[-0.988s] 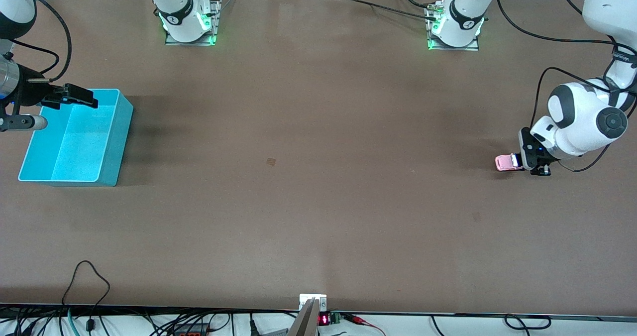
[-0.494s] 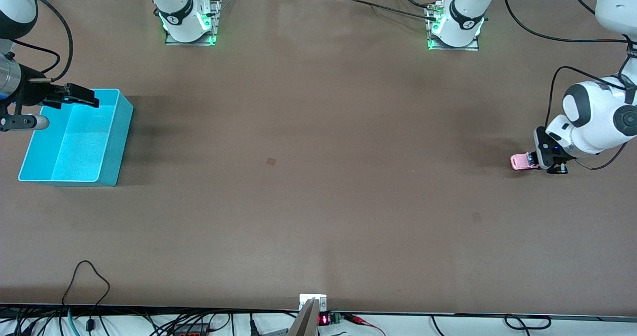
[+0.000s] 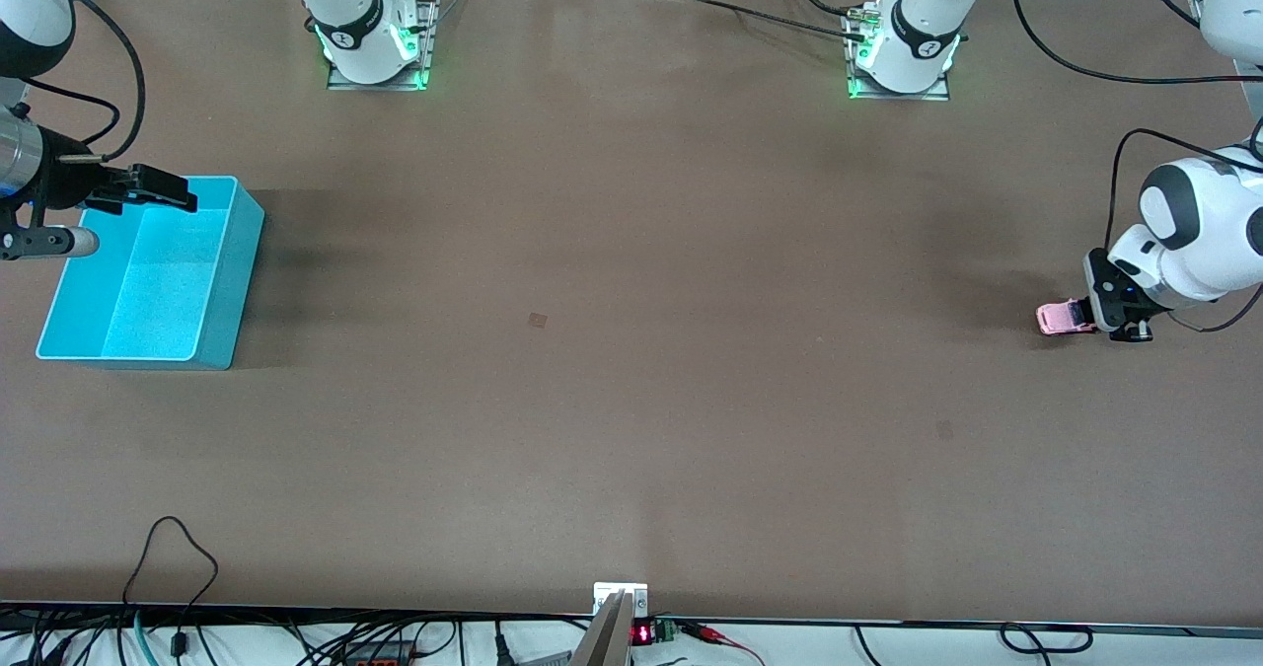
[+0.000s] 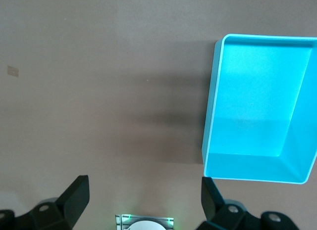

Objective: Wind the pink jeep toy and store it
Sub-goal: 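Pull the jeep backward along the table, then open the left gripper, then raise the left gripper away while the right gripper reaches toward the jeep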

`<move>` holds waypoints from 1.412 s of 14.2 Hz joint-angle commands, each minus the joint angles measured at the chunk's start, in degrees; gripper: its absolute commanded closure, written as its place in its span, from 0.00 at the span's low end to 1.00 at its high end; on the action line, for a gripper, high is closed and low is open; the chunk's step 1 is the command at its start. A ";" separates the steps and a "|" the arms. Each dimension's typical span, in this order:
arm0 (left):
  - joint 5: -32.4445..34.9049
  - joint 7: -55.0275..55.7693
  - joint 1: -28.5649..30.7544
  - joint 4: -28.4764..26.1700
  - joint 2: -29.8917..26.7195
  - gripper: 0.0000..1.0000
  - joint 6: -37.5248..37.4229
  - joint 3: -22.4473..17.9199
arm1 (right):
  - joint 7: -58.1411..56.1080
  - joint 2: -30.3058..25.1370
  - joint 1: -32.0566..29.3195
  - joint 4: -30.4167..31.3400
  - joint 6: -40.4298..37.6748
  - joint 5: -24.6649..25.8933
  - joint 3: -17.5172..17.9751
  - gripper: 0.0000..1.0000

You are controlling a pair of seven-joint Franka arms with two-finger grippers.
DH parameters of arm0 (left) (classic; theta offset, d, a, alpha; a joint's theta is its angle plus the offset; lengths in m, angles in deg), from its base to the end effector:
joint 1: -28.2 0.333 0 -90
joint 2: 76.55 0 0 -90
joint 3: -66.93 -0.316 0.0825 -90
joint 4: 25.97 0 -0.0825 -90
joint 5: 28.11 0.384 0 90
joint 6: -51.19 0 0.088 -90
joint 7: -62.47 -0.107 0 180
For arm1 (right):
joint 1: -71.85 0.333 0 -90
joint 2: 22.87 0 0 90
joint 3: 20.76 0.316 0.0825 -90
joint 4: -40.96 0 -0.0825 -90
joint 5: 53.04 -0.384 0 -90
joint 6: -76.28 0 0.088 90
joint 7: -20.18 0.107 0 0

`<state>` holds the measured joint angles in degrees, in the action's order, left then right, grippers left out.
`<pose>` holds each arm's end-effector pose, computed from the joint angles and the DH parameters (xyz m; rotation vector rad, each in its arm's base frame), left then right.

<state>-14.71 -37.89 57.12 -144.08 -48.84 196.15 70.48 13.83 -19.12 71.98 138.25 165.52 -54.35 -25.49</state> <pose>0.5343 0.2509 0.1952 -2.2747 2.1074 0.1519 0.5584 -0.0413 0.5278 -3.0884 -0.0434 0.3148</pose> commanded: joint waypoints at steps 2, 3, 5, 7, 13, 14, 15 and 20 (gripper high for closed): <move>1.02 -0.19 1.66 0.86 1.49 0.00 -4.56 4.17 | 0.20 0.38 0.40 -1.05 -1.17 0.70 -0.11 0.00; 1.02 -0.27 1.66 2.25 -0.71 0.00 -9.29 6.36 | 0.20 0.38 0.40 -1.05 -1.17 0.70 -0.11 0.00; 1.02 -0.45 1.58 5.07 -3.61 0.00 -18.52 9.18 | 0.20 0.38 0.40 -1.05 -1.17 0.70 -0.11 0.00; 1.02 -0.45 1.49 5.52 -5.55 0.00 -21.90 9.98 | 0.20 0.38 0.40 -1.05 -1.17 0.70 -0.11 0.00; -1.17 -0.28 1.40 5.52 -8.46 0.00 -23.31 12.44 | 0.11 0.38 0.31 -1.05 -1.08 0.70 -0.11 0.00; -1.96 -0.01 1.14 5.60 -8.64 0.00 -23.14 12.53 | 0.11 0.38 0.40 -1.14 -1.08 0.70 -0.11 0.00; -2.75 -0.01 0.70 5.61 -8.81 0.00 -23.14 12.53 | 0.11 0.38 0.40 -1.14 -1.16 0.70 -0.11 0.00; -3.63 -0.10 -6.76 5.61 -9.25 0.00 -22.70 13.06 | 0.11 0.38 0.75 -1.23 -1.08 0.70 -0.11 0.00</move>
<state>-17.07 -37.74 53.24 -138.07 -56.83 173.64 83.78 13.83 -19.10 72.11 138.23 165.42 -54.35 -25.47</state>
